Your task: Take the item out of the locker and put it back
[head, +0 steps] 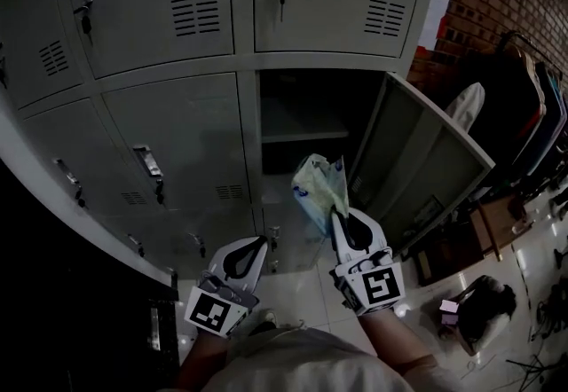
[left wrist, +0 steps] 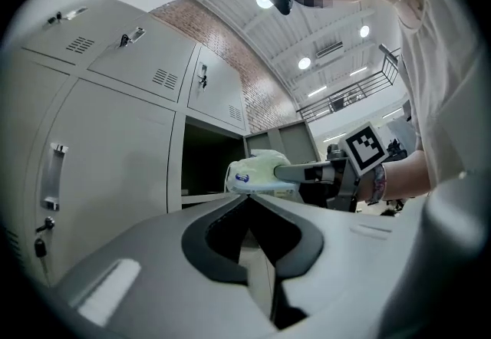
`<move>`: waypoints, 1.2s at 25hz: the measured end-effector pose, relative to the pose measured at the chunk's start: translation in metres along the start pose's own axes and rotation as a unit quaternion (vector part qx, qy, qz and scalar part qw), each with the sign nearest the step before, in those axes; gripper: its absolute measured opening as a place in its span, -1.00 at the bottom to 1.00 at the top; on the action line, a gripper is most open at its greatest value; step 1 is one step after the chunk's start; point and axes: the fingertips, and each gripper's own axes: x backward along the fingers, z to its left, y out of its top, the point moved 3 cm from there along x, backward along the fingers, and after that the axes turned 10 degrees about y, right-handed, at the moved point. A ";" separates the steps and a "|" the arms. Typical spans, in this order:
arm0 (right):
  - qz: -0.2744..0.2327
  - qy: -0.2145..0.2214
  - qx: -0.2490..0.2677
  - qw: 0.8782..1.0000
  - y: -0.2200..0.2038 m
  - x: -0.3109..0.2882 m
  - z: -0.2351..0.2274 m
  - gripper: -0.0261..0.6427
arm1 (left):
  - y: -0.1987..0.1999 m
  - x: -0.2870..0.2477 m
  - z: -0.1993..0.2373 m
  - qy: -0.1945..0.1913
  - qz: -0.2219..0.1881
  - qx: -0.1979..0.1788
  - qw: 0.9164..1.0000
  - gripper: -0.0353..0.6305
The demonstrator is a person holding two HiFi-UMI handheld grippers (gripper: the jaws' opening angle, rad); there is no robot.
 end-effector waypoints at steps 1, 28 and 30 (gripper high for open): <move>-0.002 -0.007 0.005 1.000 0.002 -0.013 -0.007 -0.88 | 0.000 -0.008 0.007 -0.007 -0.002 -0.001 1.000 -0.89; 0.062 -0.057 0.052 0.995 -0.026 -0.195 -0.118 -0.79 | -0.019 -0.053 0.065 -0.016 0.025 0.017 0.999 -0.89; 0.057 -0.051 0.048 0.996 -0.027 -0.196 -0.118 -0.71 | -0.019 -0.055 0.065 -0.016 0.022 0.017 0.999 -0.89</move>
